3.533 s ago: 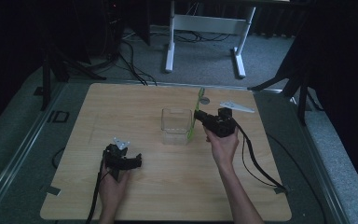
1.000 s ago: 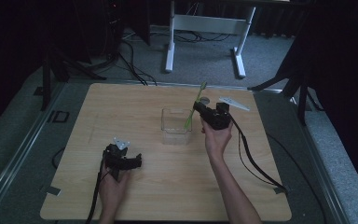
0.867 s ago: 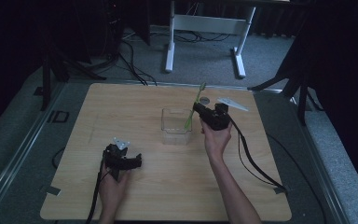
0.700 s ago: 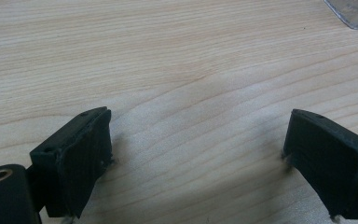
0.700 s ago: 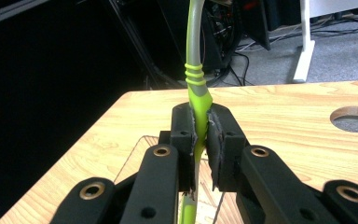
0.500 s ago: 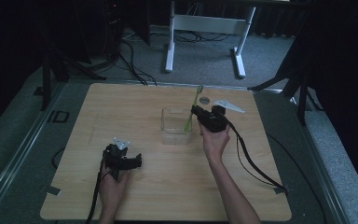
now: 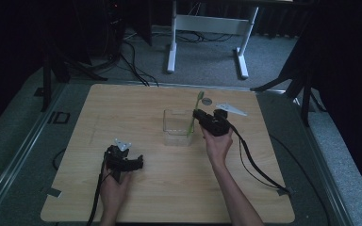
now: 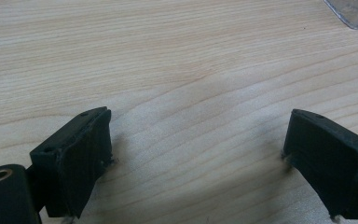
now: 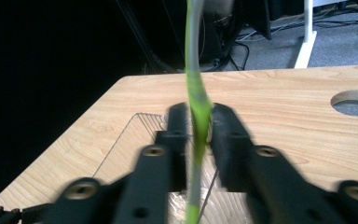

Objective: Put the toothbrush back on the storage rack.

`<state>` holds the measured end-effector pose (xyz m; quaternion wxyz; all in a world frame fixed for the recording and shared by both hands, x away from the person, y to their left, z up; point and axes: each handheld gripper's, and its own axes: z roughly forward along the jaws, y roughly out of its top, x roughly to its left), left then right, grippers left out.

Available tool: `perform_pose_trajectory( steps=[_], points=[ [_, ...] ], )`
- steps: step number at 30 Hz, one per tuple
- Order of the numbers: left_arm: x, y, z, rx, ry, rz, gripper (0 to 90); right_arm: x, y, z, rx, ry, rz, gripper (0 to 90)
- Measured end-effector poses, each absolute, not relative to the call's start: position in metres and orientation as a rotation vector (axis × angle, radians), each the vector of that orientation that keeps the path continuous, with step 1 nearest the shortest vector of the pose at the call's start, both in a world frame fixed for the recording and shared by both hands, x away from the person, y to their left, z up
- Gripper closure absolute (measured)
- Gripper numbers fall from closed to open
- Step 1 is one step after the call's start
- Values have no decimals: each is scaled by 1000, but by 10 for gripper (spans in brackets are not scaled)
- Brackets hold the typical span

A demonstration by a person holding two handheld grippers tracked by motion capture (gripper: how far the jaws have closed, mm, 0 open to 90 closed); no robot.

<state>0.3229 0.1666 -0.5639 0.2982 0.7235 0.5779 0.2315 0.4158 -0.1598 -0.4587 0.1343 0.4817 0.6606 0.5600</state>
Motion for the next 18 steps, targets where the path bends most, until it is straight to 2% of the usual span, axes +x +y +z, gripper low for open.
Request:
perform_pose_trajectory(
  steps=[1,5,18],
  points=[
    [323,167,-564,1923,1535,615,79,415,-159,-459,1389,1916,1624,649],
    [323,166,-564,1921,1536,616,79,413,-158,-458,1365,1908,1638,585],
    [323,166,-564,1922,1534,617,79,396,-164,-447,1291,1933,1561,508]
  ],
)
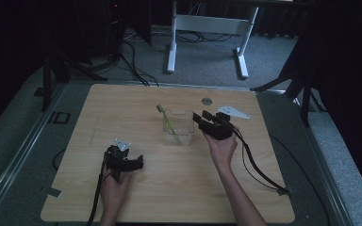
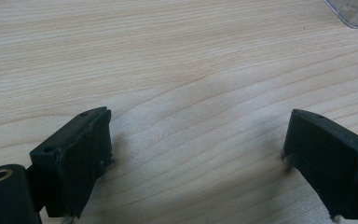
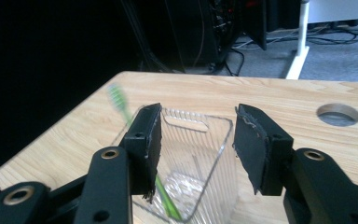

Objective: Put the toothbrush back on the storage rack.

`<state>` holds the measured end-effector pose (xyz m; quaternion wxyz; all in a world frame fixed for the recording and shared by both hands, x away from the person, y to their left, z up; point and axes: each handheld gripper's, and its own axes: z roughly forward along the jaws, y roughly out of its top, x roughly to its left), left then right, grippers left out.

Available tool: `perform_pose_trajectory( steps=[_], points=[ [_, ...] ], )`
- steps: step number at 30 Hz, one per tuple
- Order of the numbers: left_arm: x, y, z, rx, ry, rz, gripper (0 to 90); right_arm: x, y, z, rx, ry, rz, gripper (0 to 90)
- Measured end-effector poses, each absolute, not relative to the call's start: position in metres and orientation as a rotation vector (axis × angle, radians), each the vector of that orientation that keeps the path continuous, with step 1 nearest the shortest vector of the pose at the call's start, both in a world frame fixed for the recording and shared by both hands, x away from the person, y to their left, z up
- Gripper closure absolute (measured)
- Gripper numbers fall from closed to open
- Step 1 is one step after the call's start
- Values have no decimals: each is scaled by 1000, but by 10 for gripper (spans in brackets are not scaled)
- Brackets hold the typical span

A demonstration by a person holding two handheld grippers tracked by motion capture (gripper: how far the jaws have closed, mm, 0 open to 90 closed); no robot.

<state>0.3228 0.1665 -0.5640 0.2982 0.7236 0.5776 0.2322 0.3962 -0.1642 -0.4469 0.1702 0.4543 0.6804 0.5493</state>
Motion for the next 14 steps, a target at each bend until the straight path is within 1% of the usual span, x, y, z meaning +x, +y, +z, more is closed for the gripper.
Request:
perform_pose_trajectory(
  steps=[7,11,14],
  points=[
    [323,167,-564,1923,1534,617,79,383,-166,-443,1205,2003,1433,481],
    [323,167,-564,1923,1534,616,79,377,-166,-446,1128,2076,1370,446],
    [323,166,-564,1922,1534,617,79,373,-170,-451,1123,2117,1333,443]
  ],
)
